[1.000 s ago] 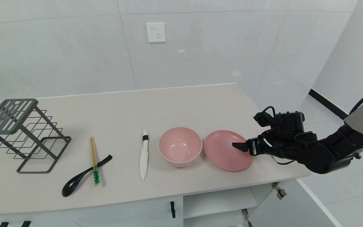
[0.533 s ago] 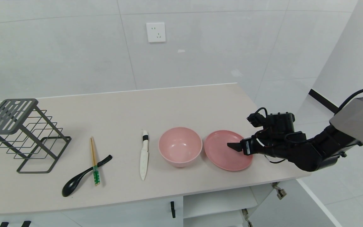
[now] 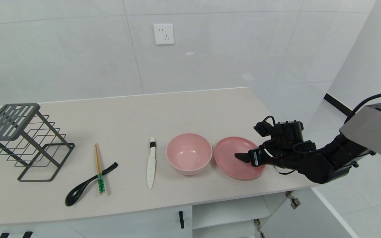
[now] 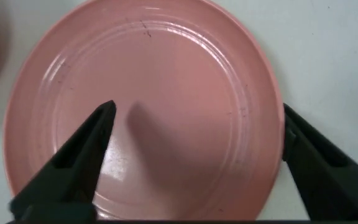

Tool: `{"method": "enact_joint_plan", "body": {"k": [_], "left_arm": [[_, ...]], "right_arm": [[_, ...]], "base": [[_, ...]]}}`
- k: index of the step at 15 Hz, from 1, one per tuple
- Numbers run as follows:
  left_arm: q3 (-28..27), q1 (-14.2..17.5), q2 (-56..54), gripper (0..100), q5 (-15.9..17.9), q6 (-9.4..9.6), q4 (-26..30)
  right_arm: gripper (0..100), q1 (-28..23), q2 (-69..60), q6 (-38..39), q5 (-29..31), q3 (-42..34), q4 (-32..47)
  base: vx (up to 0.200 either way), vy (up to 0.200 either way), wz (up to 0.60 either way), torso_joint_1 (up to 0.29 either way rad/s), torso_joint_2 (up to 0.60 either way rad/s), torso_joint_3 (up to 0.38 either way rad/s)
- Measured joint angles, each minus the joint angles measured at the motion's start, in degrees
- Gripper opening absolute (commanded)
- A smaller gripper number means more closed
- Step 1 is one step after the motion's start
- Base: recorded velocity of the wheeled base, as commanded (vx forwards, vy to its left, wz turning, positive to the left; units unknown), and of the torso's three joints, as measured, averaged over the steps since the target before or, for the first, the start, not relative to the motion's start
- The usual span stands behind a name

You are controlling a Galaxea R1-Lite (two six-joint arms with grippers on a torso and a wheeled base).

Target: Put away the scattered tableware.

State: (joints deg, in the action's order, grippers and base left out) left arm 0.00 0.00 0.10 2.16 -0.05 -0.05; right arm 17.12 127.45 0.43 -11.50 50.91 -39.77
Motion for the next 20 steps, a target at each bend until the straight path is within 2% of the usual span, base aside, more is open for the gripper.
{"method": "enact_joint_plan", "body": {"k": [3, 9, 14, 20], "left_arm": [[0.0, 0.0, 0.0, 100, 0.0, -0.02, 0.0], [0.0, 0.0, 0.0, 100, 0.0, -0.02, 0.0], [0.0, 0.0, 0.0, 100, 0.0, -0.02, 0.0], [0.0, 0.0, 0.0, 100, 0.0, -0.05, 0.0]], "right_arm": [[0, -1.6, 0.5, -0.2, 2.0, -2.1, -0.5], [0, -3.8, 0.4, -0.7, 2.5, -3.6, -0.3], [0, -3.6, -3.9, -0.4, 2.8, -9.1, -13.2], [0, -3.9, -6.0, 0.5, 2.4, -9.4, -18.6]], "base": [[0.000, 0.000, 0.00, 0.000, 0.00, 0.000], [0.000, 0.000, 0.00, 0.000, 0.00, 0.000], [0.000, 0.000, 0.00, 0.000, 0.00, 0.000], [0.000, 0.000, 0.00, 0.000, 0.00, 0.000]]}}
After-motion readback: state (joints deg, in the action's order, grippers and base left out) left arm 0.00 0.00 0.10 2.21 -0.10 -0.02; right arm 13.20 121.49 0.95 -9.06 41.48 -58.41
